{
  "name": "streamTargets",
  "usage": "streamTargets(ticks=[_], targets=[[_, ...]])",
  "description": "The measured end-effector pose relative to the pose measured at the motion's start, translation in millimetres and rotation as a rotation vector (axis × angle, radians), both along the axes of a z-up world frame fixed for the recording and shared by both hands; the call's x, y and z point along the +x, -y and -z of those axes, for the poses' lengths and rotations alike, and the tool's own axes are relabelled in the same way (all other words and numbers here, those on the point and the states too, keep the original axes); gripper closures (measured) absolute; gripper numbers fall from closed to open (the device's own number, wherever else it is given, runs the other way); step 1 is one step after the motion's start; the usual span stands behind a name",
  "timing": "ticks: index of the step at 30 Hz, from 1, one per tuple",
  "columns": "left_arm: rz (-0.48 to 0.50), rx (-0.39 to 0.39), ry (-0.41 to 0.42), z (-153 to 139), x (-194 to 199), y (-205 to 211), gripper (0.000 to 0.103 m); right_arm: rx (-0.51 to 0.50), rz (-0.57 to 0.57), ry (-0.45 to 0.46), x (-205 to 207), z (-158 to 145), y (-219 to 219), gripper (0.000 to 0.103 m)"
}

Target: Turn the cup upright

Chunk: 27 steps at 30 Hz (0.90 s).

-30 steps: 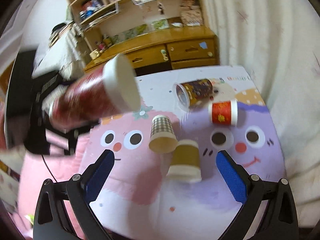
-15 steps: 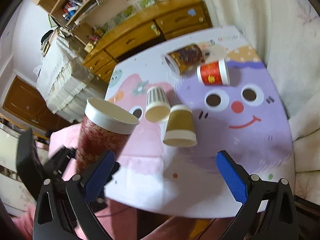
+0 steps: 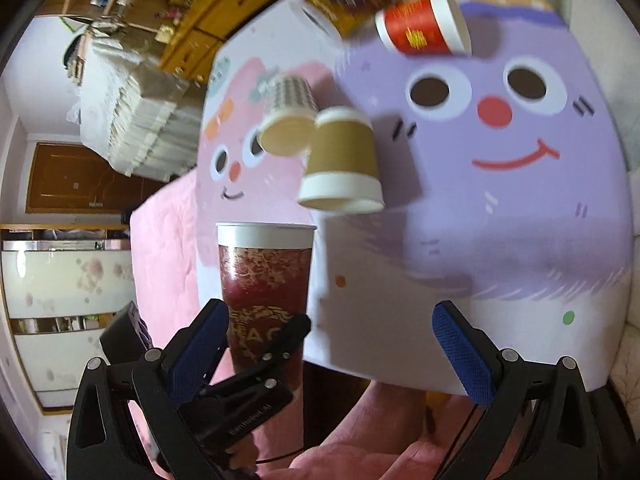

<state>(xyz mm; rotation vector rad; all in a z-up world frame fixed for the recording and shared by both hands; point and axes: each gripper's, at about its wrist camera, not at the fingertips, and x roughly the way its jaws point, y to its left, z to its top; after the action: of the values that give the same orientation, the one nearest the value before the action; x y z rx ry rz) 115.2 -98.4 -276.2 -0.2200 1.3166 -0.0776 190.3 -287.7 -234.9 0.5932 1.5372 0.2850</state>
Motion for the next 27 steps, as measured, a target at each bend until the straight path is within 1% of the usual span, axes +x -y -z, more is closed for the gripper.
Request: streamTargets(ticks=[3, 5, 8, 11, 16, 21, 23, 27], targets=[[-0.029, -0.026, -0.031, 11.6, -0.8, 2.6, 0.028, 0.012, -0.017, -0.056, 4.1, 16.5, 0.3, 0.0], [-0.039, -0.031, -0.032, 13.9, -1.3, 3.1, 0.028, 0.017, -0.028, -0.081, 7.3, 26.0, -1.6, 0.0], [-0.028, -0.021, -0.021, 16.1, -2.4, 5.4, 0.028, 0.027, -0.047, -0.115, 12.0, 38.4, -5.5, 0.0], [-0.004, -0.011, -0.029, 19.1, -4.0, 4.7, 0.028, 0.015, -0.072, -0.121, 15.8, 42.6, -10.6, 0.0], [0.009, -0.023, -0.064, 25.5, -2.1, -0.2, 0.028, 0.012, -0.088, -0.127, 19.6, 45.9, -16.2, 0.0], [0.032, -0.044, -0.089, 30.3, 2.1, -2.0, 0.027, 0.012, -0.072, -0.134, 18.6, 45.8, -18.0, 0.0], [0.056, -0.054, -0.105, 31.4, 4.6, -2.4, 0.026, 0.011, -0.061, -0.136, 16.4, 45.3, -16.1, 0.0], [0.095, -0.095, -0.136, 32.3, 9.3, -4.2, 0.023, 0.008, -0.034, -0.146, 11.5, 44.7, -11.9, 0.0]])
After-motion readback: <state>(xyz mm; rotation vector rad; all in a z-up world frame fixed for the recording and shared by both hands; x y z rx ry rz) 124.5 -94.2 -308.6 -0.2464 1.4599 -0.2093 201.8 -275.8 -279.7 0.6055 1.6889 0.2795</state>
